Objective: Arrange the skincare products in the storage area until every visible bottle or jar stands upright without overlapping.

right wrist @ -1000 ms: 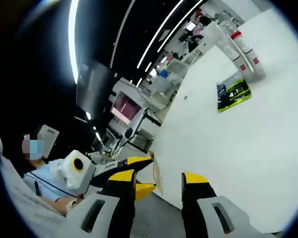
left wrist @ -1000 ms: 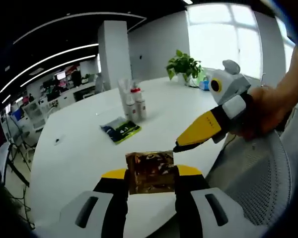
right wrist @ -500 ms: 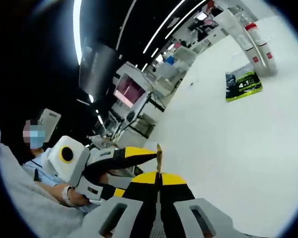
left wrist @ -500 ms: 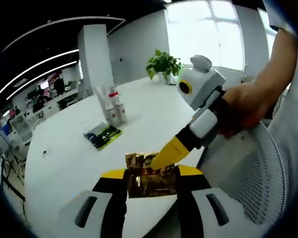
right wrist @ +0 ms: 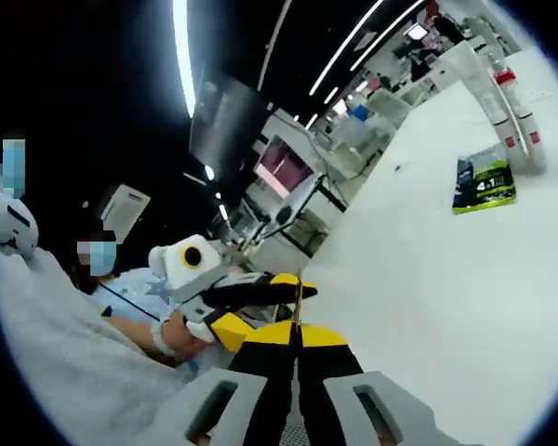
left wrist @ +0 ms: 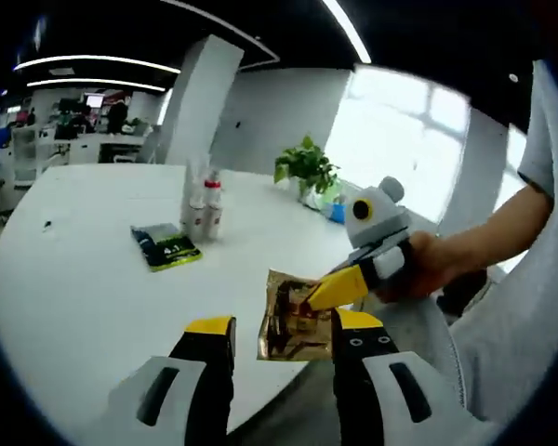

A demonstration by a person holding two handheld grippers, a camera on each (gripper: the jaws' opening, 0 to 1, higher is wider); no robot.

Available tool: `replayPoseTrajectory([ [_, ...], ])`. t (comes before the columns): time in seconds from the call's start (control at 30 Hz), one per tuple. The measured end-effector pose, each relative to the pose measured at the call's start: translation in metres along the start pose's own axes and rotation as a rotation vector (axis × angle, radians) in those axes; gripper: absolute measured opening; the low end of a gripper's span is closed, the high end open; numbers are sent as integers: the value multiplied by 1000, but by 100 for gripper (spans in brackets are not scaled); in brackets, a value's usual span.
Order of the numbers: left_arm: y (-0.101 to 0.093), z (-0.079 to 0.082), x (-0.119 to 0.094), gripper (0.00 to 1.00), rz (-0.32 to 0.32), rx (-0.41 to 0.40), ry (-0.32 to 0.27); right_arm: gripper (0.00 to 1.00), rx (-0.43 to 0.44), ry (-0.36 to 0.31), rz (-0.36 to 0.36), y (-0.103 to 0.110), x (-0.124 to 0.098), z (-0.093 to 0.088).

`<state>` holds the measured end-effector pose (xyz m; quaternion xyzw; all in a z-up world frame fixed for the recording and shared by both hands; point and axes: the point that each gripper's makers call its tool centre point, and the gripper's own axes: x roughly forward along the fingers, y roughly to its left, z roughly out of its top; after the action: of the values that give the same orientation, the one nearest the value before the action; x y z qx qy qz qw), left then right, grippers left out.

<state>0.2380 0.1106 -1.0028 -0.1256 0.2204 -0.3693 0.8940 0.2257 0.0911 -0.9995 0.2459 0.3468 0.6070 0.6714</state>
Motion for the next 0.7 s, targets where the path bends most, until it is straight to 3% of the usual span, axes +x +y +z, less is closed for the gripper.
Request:
replayPoseTrajectory([
  [0.23,-5,2,-8,11,-98,-122,-27,0,-18,7,42,10,2,0],
  [0.3,-3,6,-9,10,-77,-81,-45,0,-18,-2,42,10,3,3],
  [0.4,-5,6,-9,3,-94,-76,-46,0,-16,-13,26,7,2,7],
  [0.53,-4,13,-15,0,-112,-131,-86,0,62,-101,52,11,3,20],
  [0.63,-2,20,-18,0,-132,-214,-121,0,65,-150,41,12,4,24],
  [0.7,2,24,-20,0,-130,-240,-146,6,75,-165,20,7,7,22],
])
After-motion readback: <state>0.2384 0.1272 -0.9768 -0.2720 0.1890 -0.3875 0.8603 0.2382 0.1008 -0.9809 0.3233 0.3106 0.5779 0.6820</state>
